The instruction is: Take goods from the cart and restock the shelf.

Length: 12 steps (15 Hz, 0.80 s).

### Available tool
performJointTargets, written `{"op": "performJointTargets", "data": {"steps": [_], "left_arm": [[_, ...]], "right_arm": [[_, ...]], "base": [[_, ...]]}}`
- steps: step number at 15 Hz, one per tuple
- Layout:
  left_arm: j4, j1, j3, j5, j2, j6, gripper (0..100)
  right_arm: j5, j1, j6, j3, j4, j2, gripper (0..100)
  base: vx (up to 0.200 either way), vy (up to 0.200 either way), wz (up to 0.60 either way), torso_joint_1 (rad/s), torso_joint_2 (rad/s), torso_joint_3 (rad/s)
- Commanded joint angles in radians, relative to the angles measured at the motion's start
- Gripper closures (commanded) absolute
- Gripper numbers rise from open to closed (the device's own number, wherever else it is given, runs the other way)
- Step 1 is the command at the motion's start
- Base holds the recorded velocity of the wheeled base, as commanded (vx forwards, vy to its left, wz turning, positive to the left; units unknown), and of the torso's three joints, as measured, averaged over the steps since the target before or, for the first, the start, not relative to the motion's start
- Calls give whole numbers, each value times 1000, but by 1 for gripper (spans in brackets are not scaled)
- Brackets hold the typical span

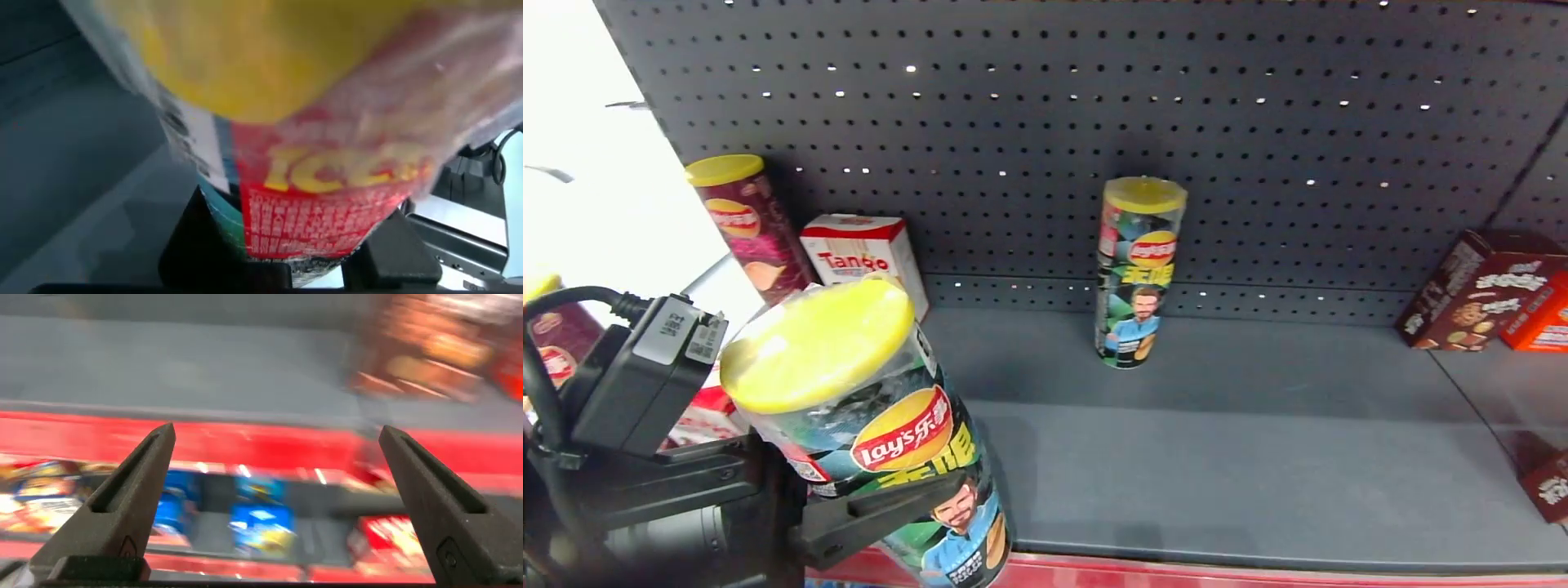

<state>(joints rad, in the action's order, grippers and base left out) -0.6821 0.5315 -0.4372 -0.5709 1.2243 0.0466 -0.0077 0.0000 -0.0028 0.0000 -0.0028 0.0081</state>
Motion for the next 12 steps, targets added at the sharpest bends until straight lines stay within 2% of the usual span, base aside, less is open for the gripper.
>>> {"op": "performJointTargets", "data": {"steps": [1, 9, 12], "left_arm": [[0, -2, 5, 2, 0, -1, 100], [3, -11, 49, 0, -46, -1, 100], [0, -10, 23, 2, -48, 1, 100]], "right_arm": [[0, 0, 0, 0, 0, 1, 0], [0, -2, 1, 0, 0, 1, 0], [0, 0, 0, -2, 3, 1, 0]], "base": [[0, 0, 0, 0, 0, 0], [0, 0, 0, 0, 0, 0], [0, 0, 0, 0, 0, 0]]}}
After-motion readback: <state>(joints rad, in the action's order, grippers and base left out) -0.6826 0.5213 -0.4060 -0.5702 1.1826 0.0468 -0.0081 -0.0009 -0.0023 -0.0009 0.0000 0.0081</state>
